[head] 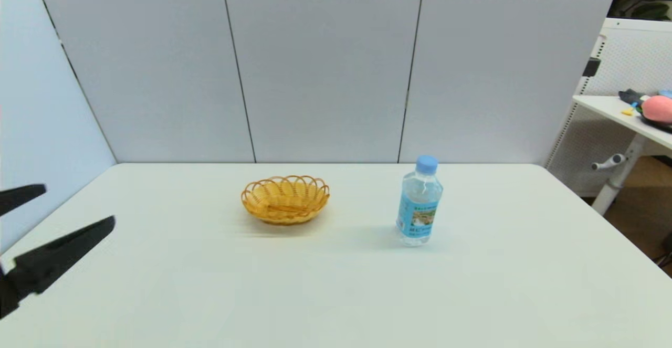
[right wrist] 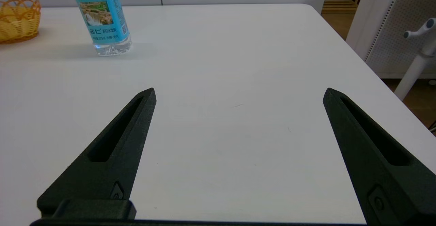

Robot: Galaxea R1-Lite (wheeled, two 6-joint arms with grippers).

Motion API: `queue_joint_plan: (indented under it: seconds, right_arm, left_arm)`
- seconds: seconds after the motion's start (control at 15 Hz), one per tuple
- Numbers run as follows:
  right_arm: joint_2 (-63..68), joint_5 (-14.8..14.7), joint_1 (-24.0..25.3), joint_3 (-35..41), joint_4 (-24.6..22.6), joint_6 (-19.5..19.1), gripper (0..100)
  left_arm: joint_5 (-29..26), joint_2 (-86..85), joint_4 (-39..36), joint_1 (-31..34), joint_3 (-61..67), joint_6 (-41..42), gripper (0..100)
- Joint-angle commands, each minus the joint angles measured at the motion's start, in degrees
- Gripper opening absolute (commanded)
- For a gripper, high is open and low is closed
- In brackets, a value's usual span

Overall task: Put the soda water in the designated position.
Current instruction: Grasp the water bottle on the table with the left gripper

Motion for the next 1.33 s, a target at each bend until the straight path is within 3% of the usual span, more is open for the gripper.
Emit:
queue_joint_plan:
  seconds: [0.07, 0.53, 0.93, 1.33]
  right_arm:
    - [0.07, 0.05, -0.02, 0.01, -0.01, 0.0, 100]
    - [0.07, 0.05, -0.02, 0.01, -0.01, 0.0, 100]
    - [0.07, 0.05, -0.02, 0.01, -0.01, 0.0, 100]
    - [0.07, 0.05, -0.02, 0.01, -0.01, 0.0, 100]
  left_arm:
    - [-0.71, 26.62, -12.73, -10.62, -9.65, 0.31, 100]
    - [-12.75, 46.31, -22.75, -20.29, -15.8, 0.31, 100]
    - [-16.0, 60.81, -35.14, -26.53, -17.82, 0.57, 100]
    - [-16.0, 73.29, -53.25, -28.29, -22.3, 0.31, 100]
